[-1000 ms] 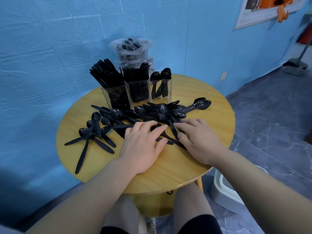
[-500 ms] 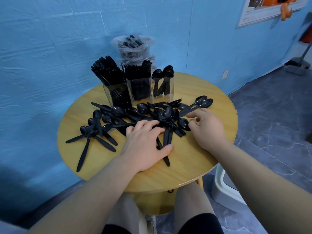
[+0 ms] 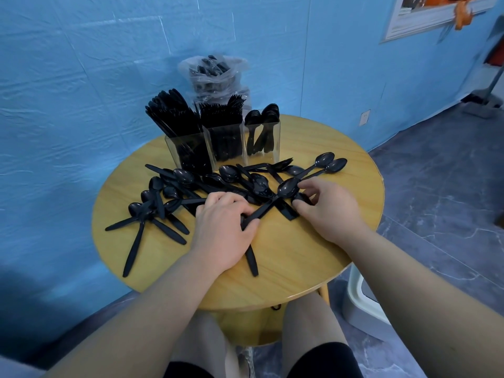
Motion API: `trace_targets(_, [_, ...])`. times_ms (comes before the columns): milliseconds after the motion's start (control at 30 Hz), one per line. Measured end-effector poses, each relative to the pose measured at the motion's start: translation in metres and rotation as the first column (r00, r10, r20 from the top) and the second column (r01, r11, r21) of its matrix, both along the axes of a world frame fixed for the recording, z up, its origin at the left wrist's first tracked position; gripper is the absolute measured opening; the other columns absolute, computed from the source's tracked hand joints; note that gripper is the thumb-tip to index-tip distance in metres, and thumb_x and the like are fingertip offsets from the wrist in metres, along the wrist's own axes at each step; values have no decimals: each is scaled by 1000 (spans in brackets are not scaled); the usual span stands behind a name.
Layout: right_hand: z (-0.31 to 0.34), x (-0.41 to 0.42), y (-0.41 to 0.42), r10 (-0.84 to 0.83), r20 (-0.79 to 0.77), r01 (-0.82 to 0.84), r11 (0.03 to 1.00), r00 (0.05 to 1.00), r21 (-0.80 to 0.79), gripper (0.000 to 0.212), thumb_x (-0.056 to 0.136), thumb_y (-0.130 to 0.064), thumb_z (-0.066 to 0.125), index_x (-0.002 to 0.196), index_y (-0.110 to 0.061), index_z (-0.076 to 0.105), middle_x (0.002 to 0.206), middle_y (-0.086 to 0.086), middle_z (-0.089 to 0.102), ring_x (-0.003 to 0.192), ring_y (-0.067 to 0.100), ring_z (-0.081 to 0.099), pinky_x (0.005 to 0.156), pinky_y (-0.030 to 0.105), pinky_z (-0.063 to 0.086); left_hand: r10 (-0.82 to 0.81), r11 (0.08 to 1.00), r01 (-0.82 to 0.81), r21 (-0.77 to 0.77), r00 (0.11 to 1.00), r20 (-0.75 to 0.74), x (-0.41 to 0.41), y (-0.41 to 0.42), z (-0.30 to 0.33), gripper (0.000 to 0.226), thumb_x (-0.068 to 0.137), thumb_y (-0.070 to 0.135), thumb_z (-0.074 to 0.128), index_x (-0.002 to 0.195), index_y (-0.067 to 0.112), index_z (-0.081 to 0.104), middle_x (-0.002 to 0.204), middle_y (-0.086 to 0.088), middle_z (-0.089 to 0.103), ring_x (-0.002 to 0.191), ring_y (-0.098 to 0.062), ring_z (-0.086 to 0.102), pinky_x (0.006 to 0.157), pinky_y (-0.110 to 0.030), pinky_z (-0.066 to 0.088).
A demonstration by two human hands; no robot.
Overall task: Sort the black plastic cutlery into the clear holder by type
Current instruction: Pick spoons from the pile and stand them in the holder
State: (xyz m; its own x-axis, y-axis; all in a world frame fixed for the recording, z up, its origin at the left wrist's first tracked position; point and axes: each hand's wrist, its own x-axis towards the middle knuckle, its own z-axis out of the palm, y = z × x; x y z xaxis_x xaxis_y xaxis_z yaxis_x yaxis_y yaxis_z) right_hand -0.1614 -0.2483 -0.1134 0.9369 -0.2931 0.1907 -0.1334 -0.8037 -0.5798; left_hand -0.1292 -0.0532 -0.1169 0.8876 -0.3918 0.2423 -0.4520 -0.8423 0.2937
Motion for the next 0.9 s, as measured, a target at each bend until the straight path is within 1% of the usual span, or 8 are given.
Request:
trace_targets(133, [2, -1, -1, -7, 31, 5, 999, 999, 38, 36, 88, -26, 62, 124, -26, 57, 112, -4, 63, 98, 11, 56, 77, 23, 42, 29, 999, -29, -27, 1000, -7, 1, 0, 1, 27, 89, 48, 54, 110, 33, 64, 119, 17, 54, 120, -9, 34, 100, -34, 28])
trace_targets(267, [2, -2, -2, -22, 49, 16, 993, 999, 119, 30, 89, -22, 61, 118, -25, 60, 107, -6, 64, 104, 12, 57, 77, 20, 41, -14, 998, 14, 53, 1000, 2, 0, -3, 1, 40, 93, 52, 46, 126, 35, 57, 125, 18, 50, 124, -10, 30, 102, -36, 26])
trace_targets(400, [3, -6, -7, -147, 189, 77, 939, 971, 336, 25, 88, -16, 62, 111, -25, 61, 94, -11, 62, 88, 6, 57, 69, 13, 40, -2, 1000, 2, 19, 1000, -1, 1, -2, 0, 31, 94, 43, 50, 122, 36, 61, 121, 19, 52, 122, -9, 31, 102, -34, 25])
trace_targets(500, [4, -8, -10, -202, 210, 88, 888, 957, 452, 34, 88, -16, 62, 121, -25, 59, 95, -5, 66, 92, 10, 59, 80, 22, 45, 17, 1000, -17, -6, 1000, -19, 1, -2, 0, 28, 93, 41, 52, 119, 35, 63, 121, 18, 53, 123, -10, 32, 103, -34, 25])
trace_targets(567, [5, -8, -10, -205, 200, 96, 887, 958, 451, 35, 89, -15, 62, 122, -23, 60, 103, -6, 65, 97, 8, 58, 86, 23, 44, 25, 1000, -26, -16, 999, -23, 1, -3, 1, 26, 93, 41, 53, 117, 35, 63, 122, 17, 54, 123, -10, 34, 103, -35, 26])
trace_targets(633, [6, -8, -10, -213, 193, 111, 894, 958, 434, 28, 89, -13, 61, 116, -20, 63, 100, -11, 61, 96, 4, 55, 85, 21, 42, 29, 999, -29, -20, 999, -24, 1, -3, 1, 25, 92, 40, 54, 115, 34, 62, 121, 17, 54, 123, -10, 34, 103, -35, 27])
trace_targets(767, [4, -7, -10, -235, 191, 138, 898, 953, 417, 8, 87, -16, 64, 94, -19, 60, 84, -12, 58, 83, 8, 55, 69, 19, 43, 5, 1000, -5, -26, 1000, -6, 0, -3, 2, 18, 93, 36, 54, 109, 30, 59, 110, 17, 53, 119, -11, 36, 99, -35, 29])
trace_targets(900, [3, -4, -8, -234, 171, 155, 912, 957, 380, 8, 88, -21, 63, 87, -16, 56, 84, -9, 57, 79, 10, 54, 62, 18, 41, -38, 999, 38, 9, 999, -32, 0, -3, 1, 18, 96, 38, 48, 110, 31, 56, 111, 17, 51, 121, -10, 34, 100, -36, 28])
